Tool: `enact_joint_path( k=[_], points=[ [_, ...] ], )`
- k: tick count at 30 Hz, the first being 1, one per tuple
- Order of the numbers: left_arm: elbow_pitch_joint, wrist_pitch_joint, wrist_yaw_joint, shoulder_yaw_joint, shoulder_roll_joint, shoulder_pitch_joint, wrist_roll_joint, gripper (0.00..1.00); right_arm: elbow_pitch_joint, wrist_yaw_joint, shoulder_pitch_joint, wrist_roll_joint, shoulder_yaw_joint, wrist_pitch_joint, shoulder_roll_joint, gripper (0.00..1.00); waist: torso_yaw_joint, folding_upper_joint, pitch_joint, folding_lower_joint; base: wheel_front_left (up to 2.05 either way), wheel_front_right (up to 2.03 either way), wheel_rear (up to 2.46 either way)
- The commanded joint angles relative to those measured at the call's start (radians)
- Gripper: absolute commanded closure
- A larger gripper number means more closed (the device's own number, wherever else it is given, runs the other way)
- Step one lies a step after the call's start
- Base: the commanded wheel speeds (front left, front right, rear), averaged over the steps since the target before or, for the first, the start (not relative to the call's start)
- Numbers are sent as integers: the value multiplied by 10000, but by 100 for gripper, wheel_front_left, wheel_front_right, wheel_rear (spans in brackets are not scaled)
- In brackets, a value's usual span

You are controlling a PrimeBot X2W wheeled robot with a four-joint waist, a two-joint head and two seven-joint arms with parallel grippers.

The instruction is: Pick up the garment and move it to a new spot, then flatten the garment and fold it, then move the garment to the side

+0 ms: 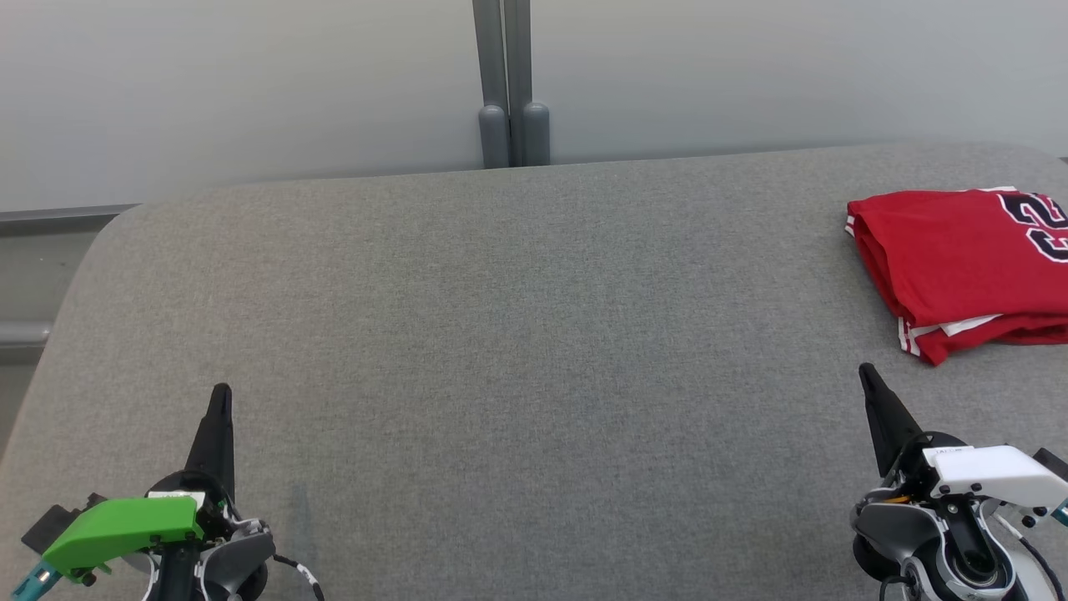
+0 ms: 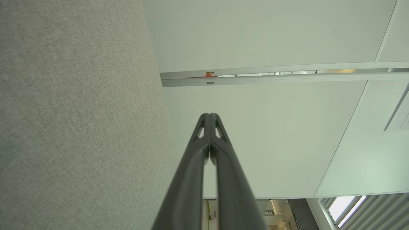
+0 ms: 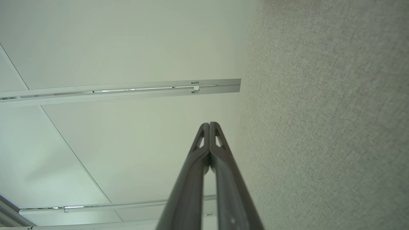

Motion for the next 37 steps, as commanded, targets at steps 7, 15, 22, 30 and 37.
enact_joint_path(
  k=[7,15,22,30,37],
  points=[
    [-24,35,-57,25,12,-122,-21,100,-52,7,-69,60,-22,38,-28,100,0,0,0,0,0,0,0],
    [-23,34,-57,24,12,-122,-21,100,-52,7,-68,58,-23,40,-27,100,0,0,0,0,0,0,0],
    [-23,34,-57,24,12,-122,-20,100,-52,7,-68,57,-25,41,-25,100,0,0,0,0,0,0,0],
    [-24,33,-57,23,12,-122,-20,100,-52,7,-69,55,-26,43,-24,100,0,0,0,0,0,0,0],
    [-24,33,-57,23,12,-122,-21,100,-50,7,-69,53,-28,44,-23,100,0,0,0,0,0,0,0]
  ],
)
